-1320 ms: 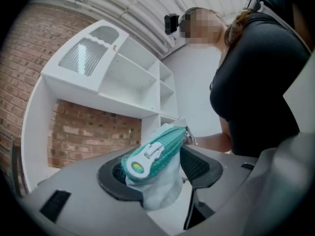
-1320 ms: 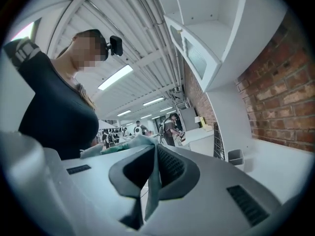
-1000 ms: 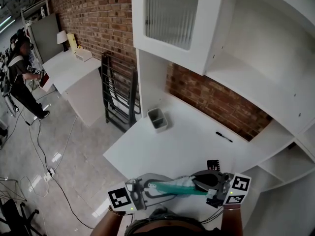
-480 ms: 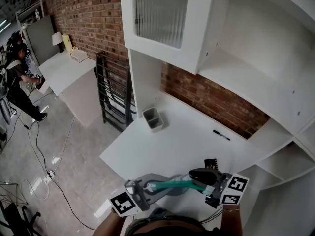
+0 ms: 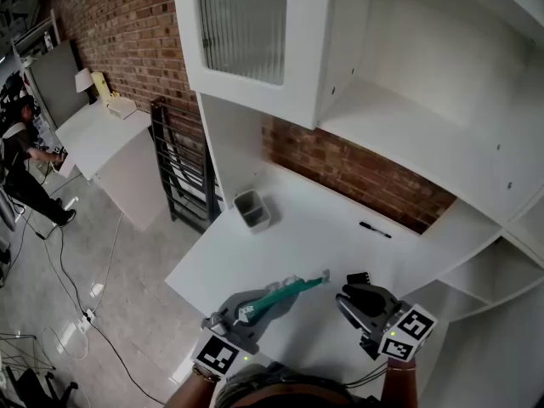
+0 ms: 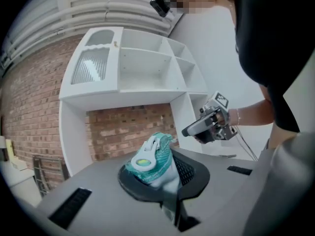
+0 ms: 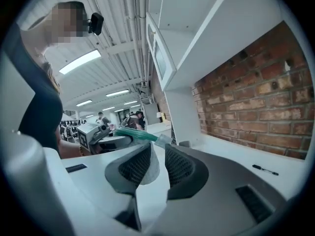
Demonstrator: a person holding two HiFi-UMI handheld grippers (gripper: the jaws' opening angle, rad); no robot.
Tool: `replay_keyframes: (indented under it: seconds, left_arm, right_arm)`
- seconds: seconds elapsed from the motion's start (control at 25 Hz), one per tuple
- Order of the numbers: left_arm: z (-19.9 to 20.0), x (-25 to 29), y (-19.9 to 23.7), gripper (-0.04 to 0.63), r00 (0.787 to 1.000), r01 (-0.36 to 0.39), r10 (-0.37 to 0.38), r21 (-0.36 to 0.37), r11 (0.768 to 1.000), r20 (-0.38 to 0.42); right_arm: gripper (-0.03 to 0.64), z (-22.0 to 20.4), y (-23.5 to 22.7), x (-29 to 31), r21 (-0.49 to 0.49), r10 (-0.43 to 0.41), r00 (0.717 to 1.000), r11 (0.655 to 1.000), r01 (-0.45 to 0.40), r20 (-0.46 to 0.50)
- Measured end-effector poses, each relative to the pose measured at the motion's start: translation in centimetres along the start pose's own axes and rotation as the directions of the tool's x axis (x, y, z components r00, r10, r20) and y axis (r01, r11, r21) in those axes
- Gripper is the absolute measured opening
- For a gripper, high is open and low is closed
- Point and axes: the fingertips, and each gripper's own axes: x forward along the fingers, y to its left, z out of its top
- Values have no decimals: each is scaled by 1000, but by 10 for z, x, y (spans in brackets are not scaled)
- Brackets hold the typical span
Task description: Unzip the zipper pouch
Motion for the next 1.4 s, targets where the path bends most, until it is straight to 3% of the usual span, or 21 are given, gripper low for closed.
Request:
replay_keyframes:
  seconds: [0.16, 0.32, 0.48, 0.76, 1.0, 1.16, 1.4]
  left_arm:
    - [-18, 11, 7, 6, 992, -62, 62, 11, 998, -106]
    - [-34, 25, 6, 6, 969, -99, 124, 124, 987, -215]
    - [-40, 39, 3, 6, 936, -101, 173, 237, 966, -307]
    - [-41, 44, 0, 6, 900, -78, 243, 414, 907, -361]
    - [-50, 47, -6, 6, 872, -19, 289, 563, 826, -396]
    - [-55, 47, -9, 6, 858, 17, 293, 593, 805, -423]
    - [-63, 45, -7, 6, 835, 38, 307, 604, 796, -457]
  right_arm:
    - [74, 13, 9, 0, -29, -25, 999, 999, 26, 24]
    - [74, 21, 45, 29, -32, 12, 998, 999, -10, 59]
    - [96, 18, 80, 57, -212, 35, 999, 977, -33, 5]
    - [146, 14, 86, 70, -194, 29, 998, 980, -41, -61]
    - [169, -1, 90, 74, -144, -2, 994, 989, -14, -109]
    - [167, -5, 87, 76, -201, -59, 991, 979, 33, -123]
    - [161, -10, 82, 80, -175, -104, 988, 981, 82, -118]
